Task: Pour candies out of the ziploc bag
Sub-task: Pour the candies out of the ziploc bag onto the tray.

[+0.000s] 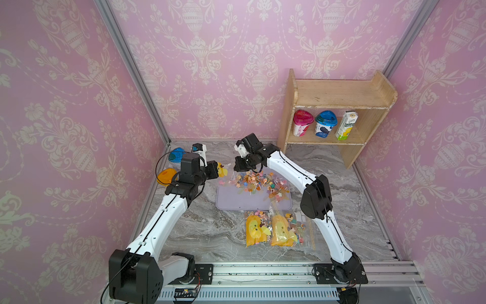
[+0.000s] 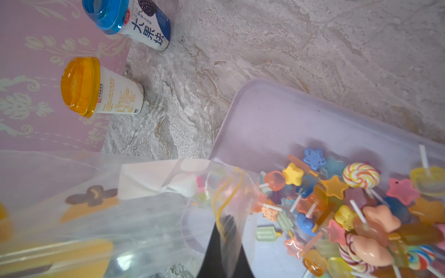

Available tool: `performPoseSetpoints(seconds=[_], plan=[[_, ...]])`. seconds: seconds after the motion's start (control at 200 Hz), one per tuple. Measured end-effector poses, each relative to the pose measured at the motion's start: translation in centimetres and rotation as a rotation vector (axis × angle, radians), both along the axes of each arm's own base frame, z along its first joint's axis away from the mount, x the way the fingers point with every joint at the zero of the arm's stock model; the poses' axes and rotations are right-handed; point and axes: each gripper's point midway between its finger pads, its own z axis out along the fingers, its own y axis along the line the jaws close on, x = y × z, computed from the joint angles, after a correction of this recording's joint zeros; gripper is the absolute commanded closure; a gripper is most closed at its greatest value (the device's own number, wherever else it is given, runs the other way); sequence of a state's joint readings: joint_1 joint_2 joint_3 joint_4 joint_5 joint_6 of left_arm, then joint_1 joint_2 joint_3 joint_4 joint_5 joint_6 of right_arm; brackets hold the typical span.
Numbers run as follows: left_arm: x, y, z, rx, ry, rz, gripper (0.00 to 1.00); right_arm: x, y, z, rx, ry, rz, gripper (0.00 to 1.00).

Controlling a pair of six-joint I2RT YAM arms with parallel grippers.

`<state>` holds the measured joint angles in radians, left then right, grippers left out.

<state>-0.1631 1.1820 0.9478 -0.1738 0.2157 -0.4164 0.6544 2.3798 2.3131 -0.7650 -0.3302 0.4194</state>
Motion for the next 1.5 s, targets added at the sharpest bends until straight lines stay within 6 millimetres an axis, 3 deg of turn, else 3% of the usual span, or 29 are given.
performPoseSetpoints(seconds=[0.41, 0.595, 0.801, 1.041, 1.346, 1.501], plan=[[-1.1, 0.6, 0.3, 0.009, 0.003, 0.02, 1.0, -0.7, 1.0, 0.1, 0.016, 0.001, 0.025, 1.0], [-1.7, 0.7, 0.0, 0.012, 0.025, 0.019, 1.0, -1.7, 1.6, -1.0, 0.008, 0.018, 0.046, 1.0], [-2.7, 0.9, 0.3, 0.005, 0.027, 0.021, 1.0, -3.2, 1.9, -0.8, 0.012, 0.011, 0.065, 1.0], [-4.0, 0.7, -1.0, -0.018, 0.067, 0.016, 1.0, -5.0, 0.0, -1.1, -0.01, 0.014, 0.054, 1.0], [-4.9, -0.3, -0.4, -0.081, 0.069, -0.029, 1.0, -6.5, -2.1, 0.4, -0.007, -0.043, 0.026, 1.0], [-5.5, -0.9, -2.1, -0.118, 0.111, -0.044, 1.0, -7.0, -3.3, -0.6, -0.036, -0.048, 0.005, 1.0]])
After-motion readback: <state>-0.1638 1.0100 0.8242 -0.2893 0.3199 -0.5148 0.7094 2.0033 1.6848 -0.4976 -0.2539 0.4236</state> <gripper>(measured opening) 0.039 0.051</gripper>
